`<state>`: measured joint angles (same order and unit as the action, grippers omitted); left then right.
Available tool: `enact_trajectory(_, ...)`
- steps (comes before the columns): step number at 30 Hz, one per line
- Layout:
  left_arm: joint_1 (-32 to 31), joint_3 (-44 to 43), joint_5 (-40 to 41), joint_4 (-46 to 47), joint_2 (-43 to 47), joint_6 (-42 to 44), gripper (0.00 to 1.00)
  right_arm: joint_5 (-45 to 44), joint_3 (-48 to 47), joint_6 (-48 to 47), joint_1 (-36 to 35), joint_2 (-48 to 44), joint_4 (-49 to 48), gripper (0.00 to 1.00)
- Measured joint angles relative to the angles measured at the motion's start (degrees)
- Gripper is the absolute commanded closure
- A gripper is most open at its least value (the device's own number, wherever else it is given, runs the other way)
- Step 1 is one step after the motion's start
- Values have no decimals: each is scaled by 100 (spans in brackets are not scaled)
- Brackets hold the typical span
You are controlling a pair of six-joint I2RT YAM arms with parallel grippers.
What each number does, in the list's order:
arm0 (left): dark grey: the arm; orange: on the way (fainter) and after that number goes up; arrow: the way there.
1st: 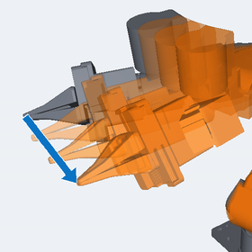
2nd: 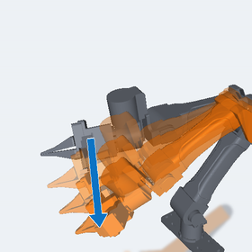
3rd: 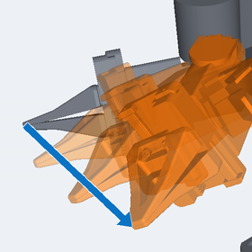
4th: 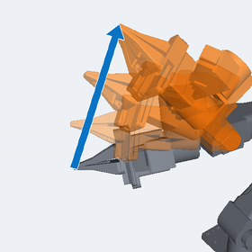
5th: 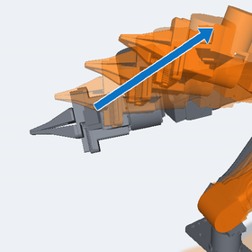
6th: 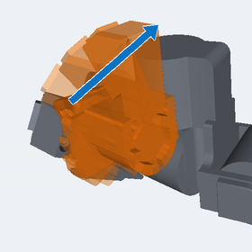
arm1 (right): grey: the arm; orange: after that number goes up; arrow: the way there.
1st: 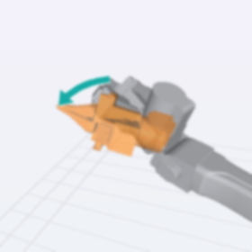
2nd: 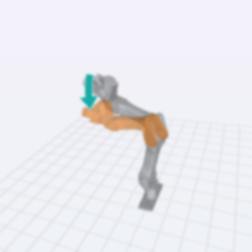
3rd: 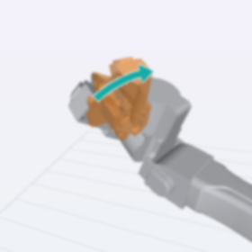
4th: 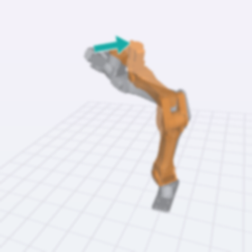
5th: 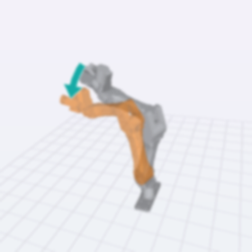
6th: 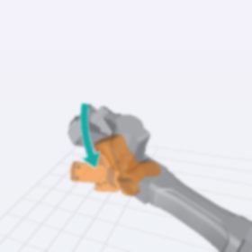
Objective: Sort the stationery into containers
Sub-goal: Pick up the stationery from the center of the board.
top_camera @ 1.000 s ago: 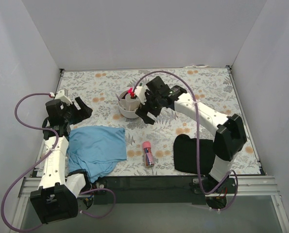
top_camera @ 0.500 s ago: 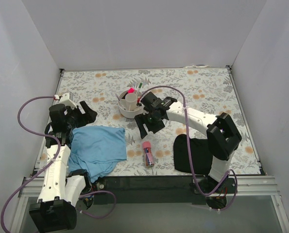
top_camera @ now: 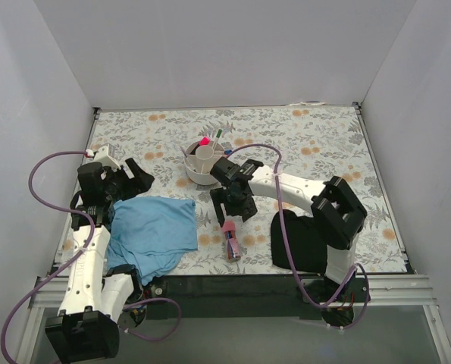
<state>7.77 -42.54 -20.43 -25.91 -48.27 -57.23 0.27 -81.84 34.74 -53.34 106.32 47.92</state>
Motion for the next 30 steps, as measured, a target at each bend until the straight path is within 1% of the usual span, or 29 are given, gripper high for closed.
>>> enact_trajectory(2,0,0,0,0,0,-20,25,39,0,57,-4,111,-2,13)
enact_trajectory(9,-2,0,0,0,2,-22,25,186,-2,168,-125,544,-24,18)
enact_trajectory(15,-2,0,0,2,11,-22,25,227,-28,243,-262,584,-57,21)
enact_trajectory(25,-2,0,-4,24,26,-24,25,118,-131,264,-332,662,-144,21)
enact_trajectory(29,-2,0,-4,22,50,-24,25,-9,-205,267,-332,804,-162,24)
enact_trajectory(30,-2,0,-4,24,52,-26,25,-26,-214,267,-334,837,-173,27)
